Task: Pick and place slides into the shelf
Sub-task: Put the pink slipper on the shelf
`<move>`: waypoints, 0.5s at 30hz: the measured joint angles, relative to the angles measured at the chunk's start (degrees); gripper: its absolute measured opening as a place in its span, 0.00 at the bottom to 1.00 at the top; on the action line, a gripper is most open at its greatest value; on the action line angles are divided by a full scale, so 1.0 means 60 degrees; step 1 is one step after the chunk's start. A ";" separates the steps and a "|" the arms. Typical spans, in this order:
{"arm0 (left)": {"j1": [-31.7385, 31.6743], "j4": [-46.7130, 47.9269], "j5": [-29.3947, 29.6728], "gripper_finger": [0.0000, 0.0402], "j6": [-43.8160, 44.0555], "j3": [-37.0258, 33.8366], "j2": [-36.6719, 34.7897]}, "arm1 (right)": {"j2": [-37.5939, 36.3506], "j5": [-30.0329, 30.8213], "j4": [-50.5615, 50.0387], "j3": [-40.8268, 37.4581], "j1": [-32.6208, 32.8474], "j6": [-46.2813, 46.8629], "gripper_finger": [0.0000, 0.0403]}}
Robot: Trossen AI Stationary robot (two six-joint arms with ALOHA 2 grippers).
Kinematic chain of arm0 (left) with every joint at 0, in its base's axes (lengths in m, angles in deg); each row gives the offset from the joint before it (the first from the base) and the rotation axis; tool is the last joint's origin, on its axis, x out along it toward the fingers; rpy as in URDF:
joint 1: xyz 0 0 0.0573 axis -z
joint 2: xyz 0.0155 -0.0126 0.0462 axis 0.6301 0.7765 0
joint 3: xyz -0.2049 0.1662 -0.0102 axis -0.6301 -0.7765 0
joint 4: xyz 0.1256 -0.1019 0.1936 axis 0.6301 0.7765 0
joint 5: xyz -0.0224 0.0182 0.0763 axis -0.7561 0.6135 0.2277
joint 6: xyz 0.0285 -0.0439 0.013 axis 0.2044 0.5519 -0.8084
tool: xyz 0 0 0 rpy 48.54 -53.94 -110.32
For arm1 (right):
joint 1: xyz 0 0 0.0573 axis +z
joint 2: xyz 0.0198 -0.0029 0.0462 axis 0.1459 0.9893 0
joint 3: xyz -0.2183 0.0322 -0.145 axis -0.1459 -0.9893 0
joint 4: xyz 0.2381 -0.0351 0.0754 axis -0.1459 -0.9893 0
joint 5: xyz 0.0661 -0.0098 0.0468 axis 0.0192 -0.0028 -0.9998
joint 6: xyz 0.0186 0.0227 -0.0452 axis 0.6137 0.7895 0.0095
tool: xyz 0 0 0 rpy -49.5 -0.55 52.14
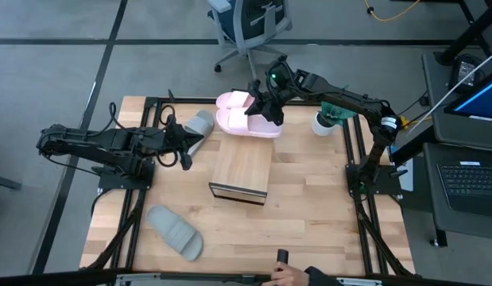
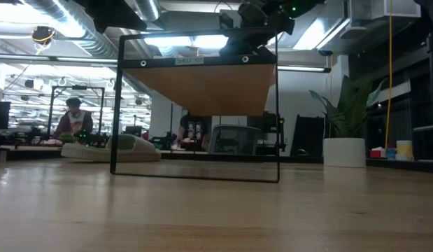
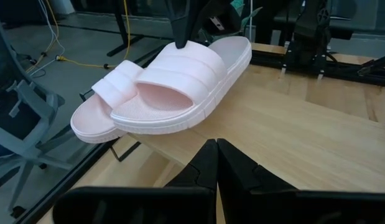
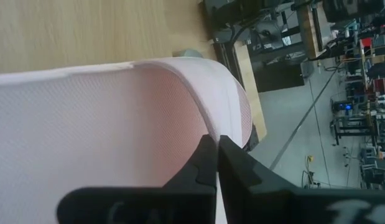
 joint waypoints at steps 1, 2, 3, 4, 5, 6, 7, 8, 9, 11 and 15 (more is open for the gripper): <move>-0.0001 0.0001 0.0000 0.00 0.0002 0.0000 -0.0002 | 0.0000 -0.0007 -0.0001 0.0000 0.0000 -0.0070 0.01; 0.0001 0.0001 0.0000 0.00 0.0002 0.0000 -0.0002 | 0.0000 -0.0010 -0.0001 0.0000 0.0000 -0.0095 0.01; 0.0002 0.0001 0.0004 0.00 0.0002 0.0000 -0.0002 | 0.0000 -0.0014 -0.0001 0.0000 0.0000 -0.0099 0.01; -0.0001 0.0001 0.0000 0.00 0.0002 0.0000 0.0001 | 0.0000 -0.0017 -0.0001 0.0000 0.0000 -0.0102 0.01; 0.0001 0.0001 0.0002 0.00 0.0002 0.0000 0.0001 | 0.0000 -0.0021 -0.0001 0.0000 0.0000 -0.0106 0.01; 0.0001 0.0001 0.0004 0.00 0.0002 0.0000 -0.0001 | 0.0000 -0.0025 -0.0001 0.0000 0.0000 -0.0109 0.01; 0.0002 0.0001 0.0004 0.00 0.0002 0.0000 0.0001 | 0.0000 -0.0025 -0.0002 0.0000 0.0000 -0.0116 0.01; 0.0001 0.0001 0.0004 0.00 0.0002 0.0000 -0.0002 | 0.0000 -0.0025 -0.0001 0.0000 0.0000 -0.0117 0.01; 0.0002 0.0001 0.0006 0.00 0.0002 0.0000 0.0001 | 0.0000 -0.0032 -0.0004 0.0000 0.0000 -0.0123 0.01; 0.0001 0.0001 0.0007 0.00 0.0003 0.0000 -0.0002 | 0.0000 -0.0036 -0.0004 0.0000 0.0024 -0.0124 0.01; -0.0001 0.0001 0.0011 0.00 0.0006 0.0000 -0.0002 | 0.0000 -0.0036 -0.0004 -0.0004 0.0124 -0.0149 0.01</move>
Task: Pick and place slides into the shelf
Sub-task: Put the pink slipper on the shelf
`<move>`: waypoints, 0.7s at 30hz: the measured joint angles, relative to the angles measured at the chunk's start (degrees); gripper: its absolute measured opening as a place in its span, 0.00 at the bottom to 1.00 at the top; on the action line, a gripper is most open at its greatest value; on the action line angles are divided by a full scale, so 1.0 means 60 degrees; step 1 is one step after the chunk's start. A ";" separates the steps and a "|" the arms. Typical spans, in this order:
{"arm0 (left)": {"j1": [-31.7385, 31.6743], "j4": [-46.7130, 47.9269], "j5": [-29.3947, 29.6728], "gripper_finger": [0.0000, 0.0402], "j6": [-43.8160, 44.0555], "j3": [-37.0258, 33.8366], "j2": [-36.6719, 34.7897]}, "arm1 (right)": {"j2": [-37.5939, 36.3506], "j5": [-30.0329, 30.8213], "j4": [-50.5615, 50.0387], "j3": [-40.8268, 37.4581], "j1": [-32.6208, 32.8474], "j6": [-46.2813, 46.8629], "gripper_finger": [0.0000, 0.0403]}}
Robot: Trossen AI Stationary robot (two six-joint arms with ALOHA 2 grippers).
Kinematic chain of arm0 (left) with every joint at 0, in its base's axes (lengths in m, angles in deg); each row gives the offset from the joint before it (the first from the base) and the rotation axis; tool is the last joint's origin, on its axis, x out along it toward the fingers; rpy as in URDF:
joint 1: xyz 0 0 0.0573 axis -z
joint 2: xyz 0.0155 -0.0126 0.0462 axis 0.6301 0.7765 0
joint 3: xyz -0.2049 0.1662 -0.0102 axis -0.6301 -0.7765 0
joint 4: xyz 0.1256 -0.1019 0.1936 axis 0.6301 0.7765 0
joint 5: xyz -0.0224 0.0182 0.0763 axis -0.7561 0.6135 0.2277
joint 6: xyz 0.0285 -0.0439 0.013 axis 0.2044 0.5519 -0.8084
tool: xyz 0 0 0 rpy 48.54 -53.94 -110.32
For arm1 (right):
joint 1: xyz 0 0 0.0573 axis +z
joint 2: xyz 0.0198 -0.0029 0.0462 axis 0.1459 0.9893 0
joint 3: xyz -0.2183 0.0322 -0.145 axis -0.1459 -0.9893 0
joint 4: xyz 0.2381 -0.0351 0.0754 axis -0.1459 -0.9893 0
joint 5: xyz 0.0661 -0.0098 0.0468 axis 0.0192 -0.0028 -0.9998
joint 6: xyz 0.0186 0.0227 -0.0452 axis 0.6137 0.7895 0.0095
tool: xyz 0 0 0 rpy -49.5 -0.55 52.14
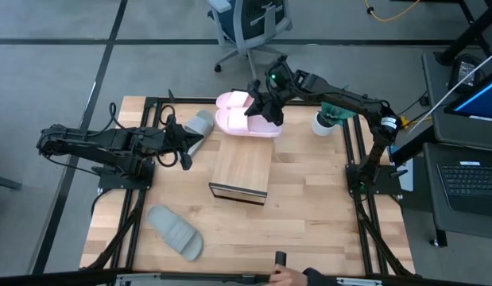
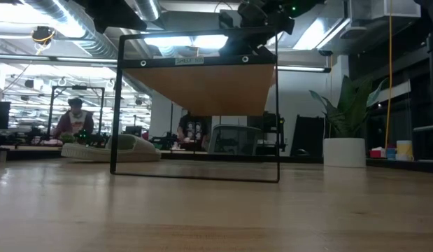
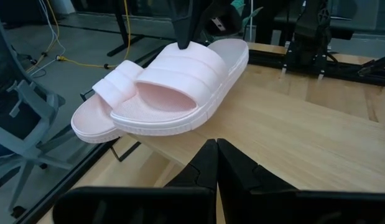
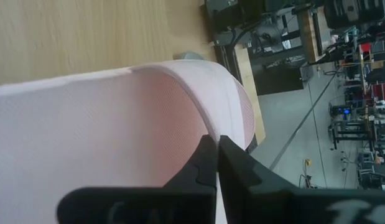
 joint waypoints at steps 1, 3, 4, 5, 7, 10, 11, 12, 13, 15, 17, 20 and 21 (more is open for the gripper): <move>0.0000 0.0000 0.0000 0.00 0.0000 0.0000 0.0004 | 0.0000 0.0000 0.0004 0.0000 0.0010 -0.0008 0.01; 0.0000 0.0000 0.0003 0.00 0.0000 0.0000 0.0000 | 0.0000 -0.0007 0.0000 0.0000 0.0018 -0.0008 0.01; 0.0001 0.0000 0.0004 0.00 -0.0001 0.0000 0.0000 | 0.0000 -0.0017 0.0000 0.0000 0.0018 -0.0007 0.01; 0.0000 0.0000 0.0004 0.00 -0.0002 0.0000 0.0002 | 0.0000 -0.0025 0.0000 0.0000 0.0018 0.0003 0.01; 0.0004 -0.0001 0.0004 0.00 -0.0006 0.0000 0.0002 | 0.0000 -0.0022 0.0004 0.0000 0.0010 0.0006 0.01; 0.0000 0.0000 0.0004 0.00 -0.0007 0.0000 0.0003 | 0.0000 -0.0020 0.0097 0.0000 0.0010 0.0006 0.01; 0.0001 0.0000 0.0004 0.00 -0.0007 0.0000 0.0000 | 0.0000 -0.0018 0.0160 -0.0002 0.0010 0.0006 0.01; 0.0003 0.0000 0.0004 0.00 -0.0010 0.0000 0.0001 | 0.0000 -0.0021 0.0230 0.0000 0.0010 0.0006 0.01; 0.0001 0.0000 0.0004 0.00 -0.0007 0.0000 0.0002 | 0.0000 -0.0022 0.0303 -0.0003 0.0010 0.0006 0.01; 0.0003 0.0000 0.0004 0.00 -0.0007 0.0000 0.0000 | 0.0000 -0.0022 0.0463 -0.0004 0.0010 0.0006 0.01; 0.0002 0.0000 0.0004 0.00 -0.0005 0.0000 0.0004 | 0.0000 -0.0022 0.0592 -0.0004 0.0010 0.0006 0.01; 0.0004 0.0000 0.0004 0.00 -0.0004 0.0000 0.0000 | 0.0073 -0.0025 0.0632 -0.0004 0.0010 0.0006 0.01; 0.0001 0.0000 0.0004 0.00 -0.0004 0.0000 0.0001 | 0.0113 -0.0021 0.0630 -0.0004 0.0010 0.0006 0.01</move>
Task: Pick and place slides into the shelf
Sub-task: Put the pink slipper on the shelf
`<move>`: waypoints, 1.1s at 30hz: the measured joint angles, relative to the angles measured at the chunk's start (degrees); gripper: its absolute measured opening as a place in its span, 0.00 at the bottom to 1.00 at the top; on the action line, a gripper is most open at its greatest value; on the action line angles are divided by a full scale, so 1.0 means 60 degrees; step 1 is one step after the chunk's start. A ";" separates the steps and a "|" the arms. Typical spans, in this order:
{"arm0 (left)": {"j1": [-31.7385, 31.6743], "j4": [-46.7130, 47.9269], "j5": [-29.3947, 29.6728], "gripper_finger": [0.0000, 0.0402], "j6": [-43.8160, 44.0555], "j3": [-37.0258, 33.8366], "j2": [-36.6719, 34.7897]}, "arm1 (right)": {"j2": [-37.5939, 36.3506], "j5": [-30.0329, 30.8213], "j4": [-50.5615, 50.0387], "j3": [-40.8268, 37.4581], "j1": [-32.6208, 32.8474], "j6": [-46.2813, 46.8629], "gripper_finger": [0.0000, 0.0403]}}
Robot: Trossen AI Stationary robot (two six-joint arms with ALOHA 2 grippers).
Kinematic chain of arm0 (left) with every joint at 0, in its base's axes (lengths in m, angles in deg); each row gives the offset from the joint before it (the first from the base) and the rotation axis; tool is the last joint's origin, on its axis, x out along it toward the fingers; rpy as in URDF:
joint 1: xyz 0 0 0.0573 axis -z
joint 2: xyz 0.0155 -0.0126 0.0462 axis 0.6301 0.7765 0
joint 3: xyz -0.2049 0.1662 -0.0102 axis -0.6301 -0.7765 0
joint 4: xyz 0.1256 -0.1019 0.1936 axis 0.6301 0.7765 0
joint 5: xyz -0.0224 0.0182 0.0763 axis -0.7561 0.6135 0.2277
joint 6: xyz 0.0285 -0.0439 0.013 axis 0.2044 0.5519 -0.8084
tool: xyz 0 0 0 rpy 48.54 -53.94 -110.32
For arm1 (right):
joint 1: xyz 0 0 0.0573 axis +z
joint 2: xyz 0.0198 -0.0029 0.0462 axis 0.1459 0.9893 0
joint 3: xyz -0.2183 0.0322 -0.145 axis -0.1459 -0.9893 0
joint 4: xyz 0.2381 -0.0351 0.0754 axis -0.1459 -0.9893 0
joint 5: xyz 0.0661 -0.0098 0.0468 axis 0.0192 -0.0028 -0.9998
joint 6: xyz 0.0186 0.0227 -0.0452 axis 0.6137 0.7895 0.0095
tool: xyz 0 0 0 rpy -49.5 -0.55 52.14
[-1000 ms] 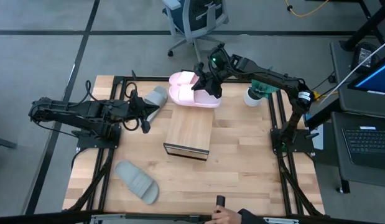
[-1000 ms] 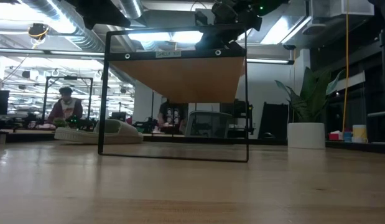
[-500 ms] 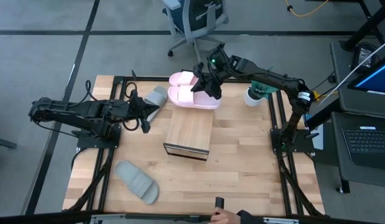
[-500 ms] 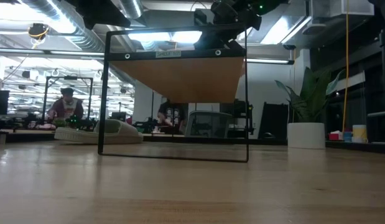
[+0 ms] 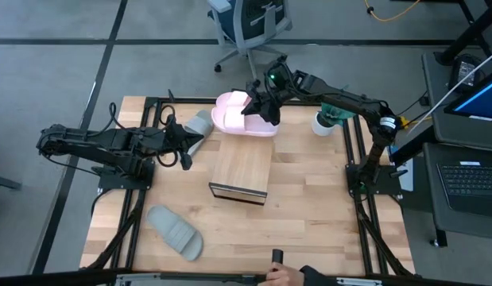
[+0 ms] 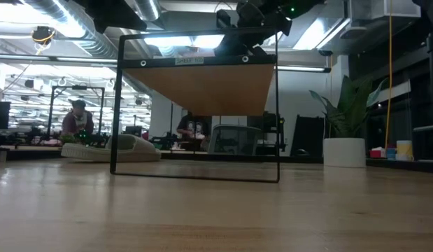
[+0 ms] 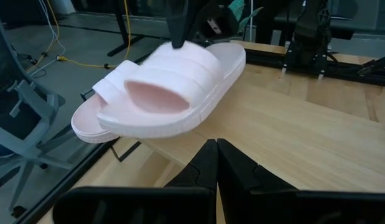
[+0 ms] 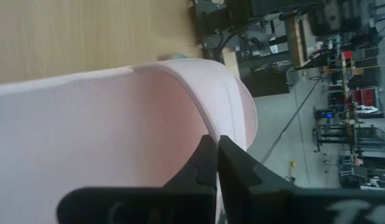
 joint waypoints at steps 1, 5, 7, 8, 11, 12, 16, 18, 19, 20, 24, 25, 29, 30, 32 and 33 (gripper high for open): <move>-0.0001 0.0000 0.0000 0.00 0.0000 0.0000 -0.0001 | 0.0054 0.0006 -0.0036 -0.0004 0.0000 0.0004 0.01; -0.0001 0.0000 0.0000 0.00 0.0003 0.0000 0.0000 | 0.0267 0.0026 -0.0006 -0.0007 -0.0007 -0.0016 0.01; 0.0003 0.0004 -0.0006 0.00 0.0000 0.0000 0.0003 | 0.0316 0.0031 0.0032 -0.0007 -0.0012 -0.0036 0.01; -0.0001 0.0002 -0.0002 0.00 0.0007 0.0000 0.0003 | 0.0321 0.0039 0.0015 -0.0007 -0.0018 -0.0045 0.01; -0.0001 0.0007 -0.0004 0.00 0.0037 0.0000 0.0003 | 0.0317 0.0068 0.0088 -0.0007 -0.0025 -0.0163 0.01; -0.0001 0.0004 0.0000 0.00 0.0040 0.0000 0.0003 | 0.0317 0.0072 0.0111 -0.0007 -0.0032 -0.0174 0.01; 0.0003 0.0003 -0.0004 0.00 0.0037 0.0000 0.0003 | 0.0306 0.0076 0.0135 -0.0007 -0.0084 -0.0189 0.01; -0.0001 0.0005 -0.0004 0.00 0.0039 0.0000 0.0003 | 0.0299 0.0076 0.0089 -0.0007 -0.0111 -0.0201 0.01; 0.0001 0.0004 -0.0004 0.00 0.0039 0.0000 0.0003 | 0.0299 0.0075 0.0068 -0.0007 -0.0124 -0.0208 0.01; 0.0001 0.0004 -0.0002 0.00 0.0037 0.0000 0.0002 | 0.0299 0.0076 0.0051 -0.0007 -0.0133 -0.0211 0.01; -0.0001 0.0004 -0.0003 0.00 0.0040 0.0000 0.0003 | 0.0295 0.0072 -0.0056 -0.0004 -0.0163 -0.0211 0.01; -0.0001 0.0004 -0.0004 0.00 0.0040 0.0000 0.0003 | 0.0295 0.0076 -0.0099 -0.0004 -0.0164 -0.0213 0.01; 0.0003 0.0004 -0.0004 0.00 0.0038 0.0000 0.0003 | 0.0288 0.0080 -0.0200 0.0000 -0.0164 -0.0151 0.01; 0.0002 0.0004 -0.0004 0.00 0.0037 0.0000 0.0003 | 0.0288 0.0082 -0.0200 0.0000 -0.0164 -0.0097 0.01; 0.0003 0.0004 -0.0004 0.00 0.0039 0.0000 0.0003 | 0.0284 0.0093 -0.0200 0.0000 -0.0164 -0.0056 0.01; 0.0000 0.0004 -0.0004 0.00 0.0040 0.0000 0.0003 | 0.0284 0.0101 -0.0200 0.0000 -0.0164 -0.0049 0.02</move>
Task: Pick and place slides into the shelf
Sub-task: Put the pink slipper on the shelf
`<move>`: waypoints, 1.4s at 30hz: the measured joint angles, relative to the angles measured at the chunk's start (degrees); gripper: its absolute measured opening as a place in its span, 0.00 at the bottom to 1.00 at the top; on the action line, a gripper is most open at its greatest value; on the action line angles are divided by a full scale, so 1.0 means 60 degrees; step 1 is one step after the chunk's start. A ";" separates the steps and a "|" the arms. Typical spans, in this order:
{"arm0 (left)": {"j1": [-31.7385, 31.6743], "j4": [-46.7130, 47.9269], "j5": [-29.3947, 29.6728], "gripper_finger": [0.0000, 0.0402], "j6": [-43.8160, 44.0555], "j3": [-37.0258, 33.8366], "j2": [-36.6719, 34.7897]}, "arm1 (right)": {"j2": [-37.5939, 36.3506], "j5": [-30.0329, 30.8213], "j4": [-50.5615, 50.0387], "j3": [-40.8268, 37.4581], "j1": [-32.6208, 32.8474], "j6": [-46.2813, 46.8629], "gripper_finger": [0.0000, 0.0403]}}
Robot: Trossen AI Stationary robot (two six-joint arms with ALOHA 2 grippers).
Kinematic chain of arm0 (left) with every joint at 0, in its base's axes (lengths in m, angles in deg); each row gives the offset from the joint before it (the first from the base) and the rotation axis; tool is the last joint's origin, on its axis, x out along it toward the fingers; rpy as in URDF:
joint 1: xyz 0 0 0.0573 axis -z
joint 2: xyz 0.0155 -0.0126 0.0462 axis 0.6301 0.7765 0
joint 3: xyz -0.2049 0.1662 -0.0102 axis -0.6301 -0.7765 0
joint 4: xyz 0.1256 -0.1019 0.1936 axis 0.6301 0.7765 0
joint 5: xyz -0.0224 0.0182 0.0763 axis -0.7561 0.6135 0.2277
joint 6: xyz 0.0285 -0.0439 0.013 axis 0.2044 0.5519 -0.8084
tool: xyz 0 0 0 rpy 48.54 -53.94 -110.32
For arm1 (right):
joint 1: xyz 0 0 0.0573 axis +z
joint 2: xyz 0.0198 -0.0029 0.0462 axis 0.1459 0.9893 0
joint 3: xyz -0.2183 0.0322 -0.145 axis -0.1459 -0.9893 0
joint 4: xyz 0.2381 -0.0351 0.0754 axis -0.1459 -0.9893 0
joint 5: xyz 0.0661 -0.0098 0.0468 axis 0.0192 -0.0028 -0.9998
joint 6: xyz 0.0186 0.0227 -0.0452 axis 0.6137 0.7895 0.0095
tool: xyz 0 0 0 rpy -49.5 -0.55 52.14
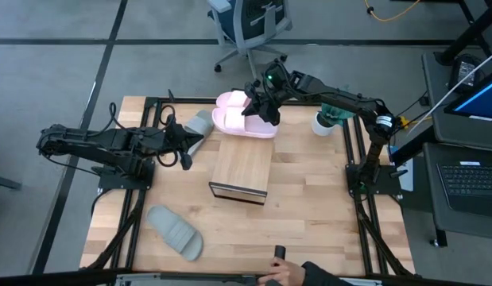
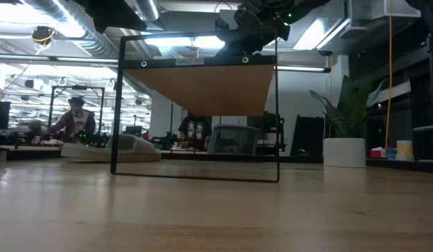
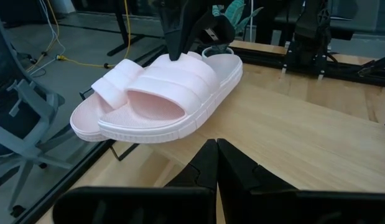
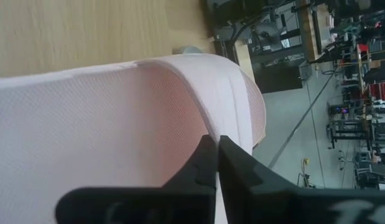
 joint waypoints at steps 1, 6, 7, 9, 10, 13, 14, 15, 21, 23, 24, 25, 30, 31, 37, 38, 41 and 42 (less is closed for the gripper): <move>0.0000 0.0000 0.0000 0.00 0.0000 0.0000 0.0000 | 0.0000 0.0000 0.0000 0.0000 0.0000 0.0011 0.03; 0.0003 0.0000 0.0000 0.00 0.0000 0.0000 0.0000 | 0.0000 0.0004 -0.0023 0.0000 0.0000 0.0042 0.03; 0.0003 0.0000 0.0000 0.00 0.0000 0.0000 0.0000 | 0.0000 0.0004 -0.0051 0.0000 0.0000 0.0059 0.03; 0.0000 0.0000 0.0002 0.00 0.0000 0.0000 0.0000 | 0.0000 0.0004 -0.0073 0.0003 0.0000 0.0287 0.03; 0.0000 0.0000 0.0000 0.00 0.0000 0.0000 0.0000 | 0.0000 0.0006 -0.0073 0.0004 0.0000 0.0582 0.04; 0.0003 0.0000 0.0000 0.00 0.0000 0.0000 0.0000 | 0.0000 0.0039 -0.0005 0.0004 0.0000 0.1507 0.06; 0.0001 0.0000 0.0000 0.00 0.0001 0.0000 0.0000 | 0.0000 0.0047 0.0004 0.0004 0.0000 0.1662 0.07; 0.0002 0.0000 0.0000 0.00 0.0001 0.0000 0.0000 | -0.0004 0.0047 -0.0014 0.0004 0.0000 0.1765 0.08; 0.0003 0.0000 0.0000 0.00 0.0003 0.0000 0.0000 | -0.0004 0.0295 -0.0169 0.0007 0.0039 0.1968 0.09; 0.0002 0.0000 0.0000 0.00 0.0004 0.0000 0.0000 | -0.0007 0.0728 -0.0224 0.0011 0.0116 0.1807 0.09; 0.0000 0.0000 0.0000 0.00 0.0004 0.0000 0.0000 | -0.0007 0.0894 -0.0280 0.0011 0.0156 0.1737 0.09; 0.0003 0.0000 0.0000 0.00 0.0004 0.0000 0.0000 | -0.0007 0.0979 -0.0331 0.0011 0.0189 0.1668 0.09; 0.0000 0.0000 0.0000 0.00 0.0004 0.0000 0.0000 | -0.0007 0.1119 -0.0563 0.0007 0.0278 0.1574 0.10; 0.0003 0.0000 0.0000 0.00 0.0004 0.0000 0.0000 | -0.0007 0.1124 -0.0565 0.0007 0.0288 0.1575 0.10; 0.0000 0.0000 0.0000 0.00 0.0004 0.0000 0.0000 | -0.0007 0.1109 -0.0577 0.0007 0.0295 0.1575 0.10; 0.0001 0.0000 0.0000 0.00 0.0004 0.0000 0.0000 | -0.0007 0.1106 -0.0588 0.0007 0.0295 0.1575 0.10; 0.0001 0.0000 0.0000 0.00 0.0004 0.0000 0.0000 | -0.0007 0.1075 -0.0590 0.0007 0.0295 0.1572 0.10; 0.0003 0.0000 0.0000 0.00 0.0004 0.0000 0.0000 | -0.0007 0.1072 -0.0590 0.0007 0.0295 0.1558 0.10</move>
